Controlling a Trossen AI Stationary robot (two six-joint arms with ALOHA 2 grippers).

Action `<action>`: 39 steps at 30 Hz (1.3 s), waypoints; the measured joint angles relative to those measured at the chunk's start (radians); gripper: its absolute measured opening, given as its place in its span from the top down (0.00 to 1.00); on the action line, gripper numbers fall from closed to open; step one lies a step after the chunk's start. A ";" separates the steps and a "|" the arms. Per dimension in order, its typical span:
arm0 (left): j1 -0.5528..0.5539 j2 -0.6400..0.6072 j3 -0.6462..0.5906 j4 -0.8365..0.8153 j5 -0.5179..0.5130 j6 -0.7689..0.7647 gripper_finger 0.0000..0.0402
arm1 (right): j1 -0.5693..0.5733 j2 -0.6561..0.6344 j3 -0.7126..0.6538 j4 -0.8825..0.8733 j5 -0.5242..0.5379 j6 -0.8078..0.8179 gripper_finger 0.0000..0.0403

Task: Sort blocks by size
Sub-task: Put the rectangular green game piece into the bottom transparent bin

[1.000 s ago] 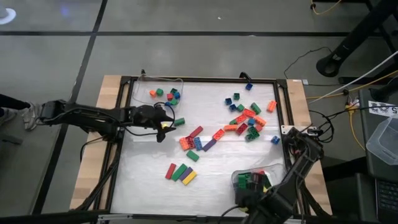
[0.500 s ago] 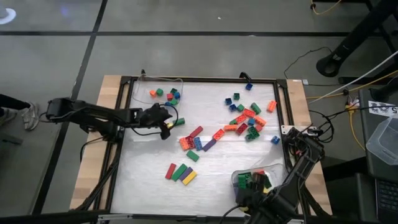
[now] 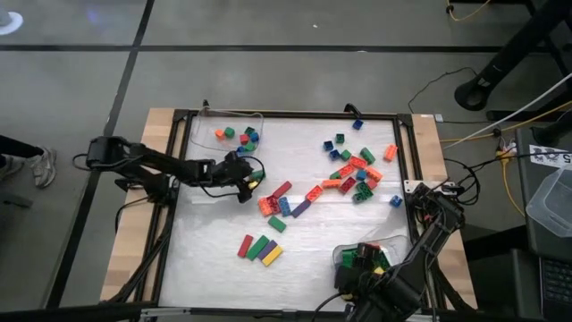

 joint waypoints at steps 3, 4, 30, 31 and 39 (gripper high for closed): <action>0.019 0.037 0.000 0.006 -0.011 -0.001 0.47 | -0.002 0.000 0.000 0.000 0.001 0.000 0.49; 0.027 0.048 0.000 0.005 -0.011 -0.002 0.47 | -0.006 0.000 0.000 0.000 0.000 -0.003 0.49; -0.018 0.078 0.000 0.236 0.260 -0.122 0.82 | -0.098 0.000 0.000 -0.002 0.153 -0.204 0.49; -0.029 0.074 0.001 0.271 0.287 -0.139 0.82 | -0.109 0.000 0.000 -0.002 0.164 -0.228 0.49; -0.109 0.049 0.005 0.533 0.555 -0.443 0.79 | -0.207 0.000 0.000 0.034 0.202 -0.490 0.49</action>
